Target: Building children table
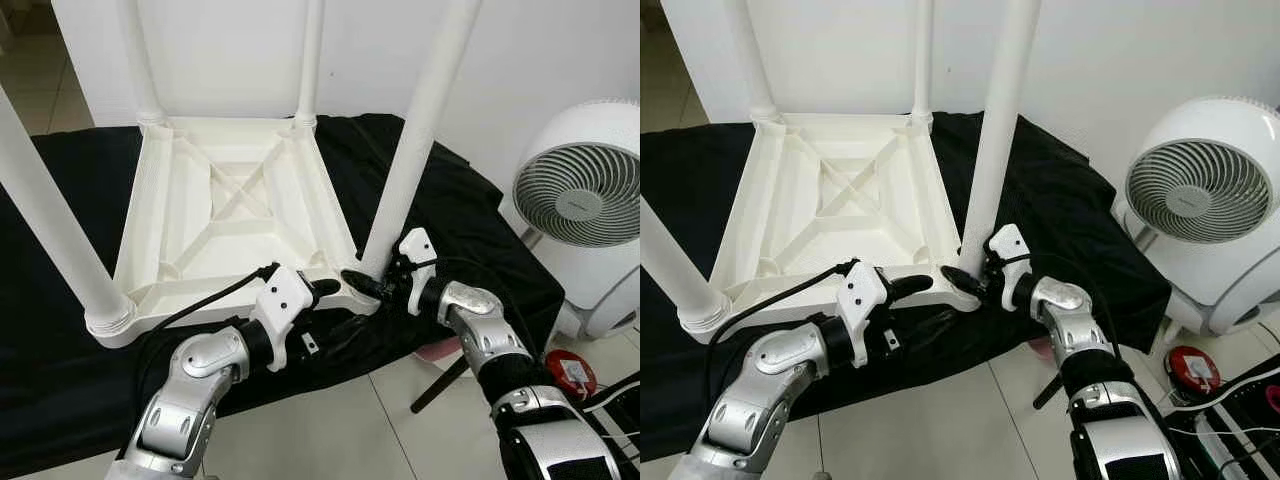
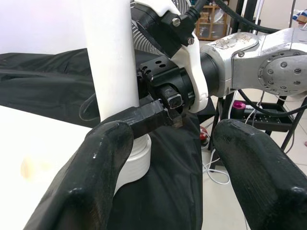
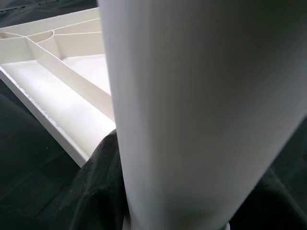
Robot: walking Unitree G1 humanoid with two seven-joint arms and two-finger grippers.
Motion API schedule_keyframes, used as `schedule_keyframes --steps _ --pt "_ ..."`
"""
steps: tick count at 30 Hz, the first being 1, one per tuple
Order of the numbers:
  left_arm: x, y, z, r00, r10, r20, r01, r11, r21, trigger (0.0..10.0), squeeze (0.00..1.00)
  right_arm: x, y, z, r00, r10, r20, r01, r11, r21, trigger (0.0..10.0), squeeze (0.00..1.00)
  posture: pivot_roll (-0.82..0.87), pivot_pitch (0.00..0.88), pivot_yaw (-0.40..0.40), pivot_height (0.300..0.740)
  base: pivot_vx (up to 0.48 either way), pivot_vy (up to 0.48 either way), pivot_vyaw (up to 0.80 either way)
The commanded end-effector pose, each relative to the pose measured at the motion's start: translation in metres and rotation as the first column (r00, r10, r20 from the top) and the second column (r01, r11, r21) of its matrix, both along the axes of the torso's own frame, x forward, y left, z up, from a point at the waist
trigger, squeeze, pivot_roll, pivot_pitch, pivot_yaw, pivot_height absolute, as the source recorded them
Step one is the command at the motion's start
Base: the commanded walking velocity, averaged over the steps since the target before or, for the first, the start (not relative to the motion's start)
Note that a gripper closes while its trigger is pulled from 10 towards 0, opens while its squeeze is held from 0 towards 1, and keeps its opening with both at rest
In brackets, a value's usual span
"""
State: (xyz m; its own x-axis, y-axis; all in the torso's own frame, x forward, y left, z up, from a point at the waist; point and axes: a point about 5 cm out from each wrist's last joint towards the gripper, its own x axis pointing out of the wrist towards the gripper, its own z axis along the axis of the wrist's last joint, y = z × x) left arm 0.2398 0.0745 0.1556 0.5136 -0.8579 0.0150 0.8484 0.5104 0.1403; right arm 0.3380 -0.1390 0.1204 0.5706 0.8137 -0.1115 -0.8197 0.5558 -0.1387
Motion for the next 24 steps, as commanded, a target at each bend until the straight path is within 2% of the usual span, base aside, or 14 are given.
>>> schedule_keyframes --steps 1,2,3,4,5,7,13,17,19,20,23,24 --pt "0.003 0.001 0.0 0.998 0.065 0.0 -0.065 0.998 -0.011 10.0 0.0 -0.003 0.007 -0.005 0.999 0.051 -0.006 -0.051 0.998 -0.033 0.0 0.0 0.02 0.0 -0.072 0.74 0.0 0.0 0.0" --pt "0.003 0.001 0.0 0.998 0.065 -0.001 -0.065 0.998 -0.011 10.0 0.0 -0.003 0.007 -0.006 0.999 0.047 -0.009 -0.047 0.999 -0.028 0.0 0.0 0.02 0.0 -0.072 0.74 0.0 0.0 0.0" --pt "0.003 0.001 0.0 0.998 0.065 -0.001 -0.065 0.998 -0.012 10.0 0.0 -0.003 0.006 -0.007 0.999 0.039 -0.007 -0.039 0.999 -0.027 2.2 0.0 0.02 0.0 -0.072 0.74 0.0 0.0 0.0" --pt "0.003 0.001 0.0 0.998 0.065 -0.001 -0.065 0.998 -0.012 10.0 0.0 -0.003 0.006 -0.007 0.999 0.039 -0.007 -0.039 0.999 -0.027 2.2 0.0 0.02 0.0 -0.072 0.74 0.0 0.0 0.0" --pt "0.003 0.0 0.0 0.998 0.063 -0.002 -0.063 0.998 -0.013 10.0 0.0 -0.002 0.003 -0.008 1.0 -0.001 -0.008 0.001 1.0 -0.01 10.0 0.0 0.01 0.0 -0.073 0.74 0.0 0.0 0.0" --pt "0.003 0.0 -0.001 0.998 0.062 -0.003 -0.062 0.998 -0.013 10.0 0.0 -0.001 0.002 -0.008 1.0 -0.015 -0.008 0.015 1.0 -0.004 10.0 0.0 0.01 0.0 -0.073 0.74 0.0 0.0 0.0" --pt "0.003 -0.001 -0.001 0.998 0.055 -0.004 -0.055 0.998 -0.015 10.0 0.0 0.0 -0.002 -0.008 0.985 -0.173 -0.01 0.173 0.985 0.012 10.0 0.0 0.0 0.0 -0.072 0.74 0.0 0.0 0.0" --pt "0.003 -0.003 -0.001 0.999 0.048 -0.007 -0.049 0.999 -0.016 10.0 0.0 -0.004 0.003 -0.005 0.963 -0.27 -0.011 0.27 0.961 0.062 10.0 0.0 -0.01 0.0 -0.069 0.74 0.0 0.0 0.0" --pt "0.002 -0.003 -0.002 0.999 0.047 -0.008 -0.047 0.999 -0.016 10.0 0.0 -0.005 0.004 -0.005 0.96 -0.281 -0.004 0.281 0.957 0.067 10.0 0.0 -0.01 0.0 -0.069 0.74 0.0 0.0 0.0" --pt "0.002 -0.004 -0.002 0.999 0.042 -0.01 -0.042 0.999 -0.017 10.0 0.0 -0.007 0.009 -0.004 0.944 -0.331 -0.004 0.33 0.94 0.08 10.0 0.0 -0.01 0.0 -0.067 0.74 0.0 0.0 0.0" --pt "0.001 -0.004 -0.002 0.999 0.041 -0.011 -0.041 0.999 -0.017 10.0 0.0 -0.007 0.01 -0.004 0.939 -0.343 -0.006 0.342 0.936 0.083 10.0 0.0 -0.01 0.0 -0.067 0.74 0.0 0.0 0.0" --pt "0.001 -0.004 -0.002 0.999 0.038 -0.012 -0.038 0.999 -0.016 10.0 0.0 -0.009 0.014 -0.006 0.92 -0.391 -0.018 0.391 0.916 0.093 10.0 0.0 -0.01 0.0 -0.068 0.74 0.0 0.0 0.0"
